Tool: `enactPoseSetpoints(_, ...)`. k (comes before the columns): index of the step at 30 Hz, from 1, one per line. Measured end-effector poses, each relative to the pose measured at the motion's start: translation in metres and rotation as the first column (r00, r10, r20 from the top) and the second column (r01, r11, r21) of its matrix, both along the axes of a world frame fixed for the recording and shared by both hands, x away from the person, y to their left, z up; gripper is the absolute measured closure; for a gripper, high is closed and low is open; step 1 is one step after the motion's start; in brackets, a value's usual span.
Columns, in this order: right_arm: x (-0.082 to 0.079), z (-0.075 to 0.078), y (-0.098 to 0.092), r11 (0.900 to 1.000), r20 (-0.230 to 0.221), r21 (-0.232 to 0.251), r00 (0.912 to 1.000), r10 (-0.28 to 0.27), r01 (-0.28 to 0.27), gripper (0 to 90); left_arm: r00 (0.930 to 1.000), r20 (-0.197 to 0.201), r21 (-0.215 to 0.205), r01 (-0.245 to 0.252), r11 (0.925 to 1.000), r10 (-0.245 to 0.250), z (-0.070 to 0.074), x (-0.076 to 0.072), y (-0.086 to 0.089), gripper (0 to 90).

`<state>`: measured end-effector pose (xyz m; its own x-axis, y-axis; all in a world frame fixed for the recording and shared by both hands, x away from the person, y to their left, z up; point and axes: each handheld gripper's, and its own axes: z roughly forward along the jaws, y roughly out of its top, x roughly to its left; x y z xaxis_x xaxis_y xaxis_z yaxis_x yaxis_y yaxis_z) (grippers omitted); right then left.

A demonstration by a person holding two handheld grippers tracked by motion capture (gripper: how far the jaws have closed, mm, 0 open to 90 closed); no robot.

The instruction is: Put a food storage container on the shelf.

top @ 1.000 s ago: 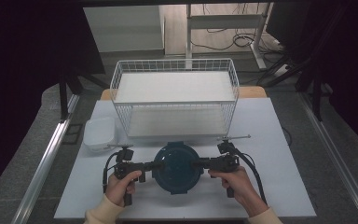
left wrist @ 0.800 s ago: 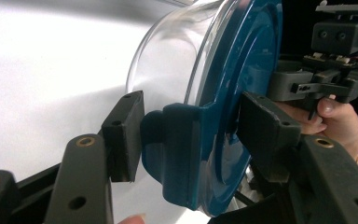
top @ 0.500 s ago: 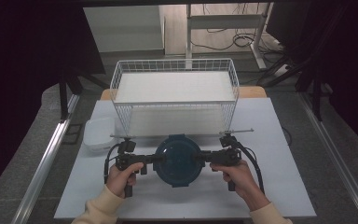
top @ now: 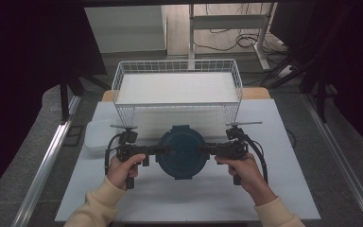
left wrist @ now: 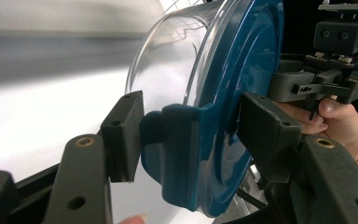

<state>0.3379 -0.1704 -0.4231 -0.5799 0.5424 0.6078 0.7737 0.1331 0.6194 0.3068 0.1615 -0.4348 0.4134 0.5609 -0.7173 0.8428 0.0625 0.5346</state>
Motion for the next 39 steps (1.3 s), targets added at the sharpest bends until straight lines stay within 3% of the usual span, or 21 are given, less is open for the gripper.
enactPoseSetpoints(9,0.008,0.022,0.003,1.0,0.037,-0.004,0.9993,-0.002,0.002,42.8,0.9997,0.024,-0.009,-0.001,1.0,0.001,0.02,0.009,0.003,42.4)
enactPoseSetpoints(25,0.021,0.053,0.007,1.0,0.08,0.014,0.9968,-0.001,0.0,42.9,0.9963,0.086,0.013,-0.003,0.9999,0.001,0.056,0.023,0.006,42.4)
enactPoseSetpoints(39,0.032,0.079,0.003,1.0,0.113,0.019,0.9936,-0.007,0.005,43.1,0.9934,0.114,0.023,0.009,0.9997,-0.012,0.084,0.038,0.002,42.4)
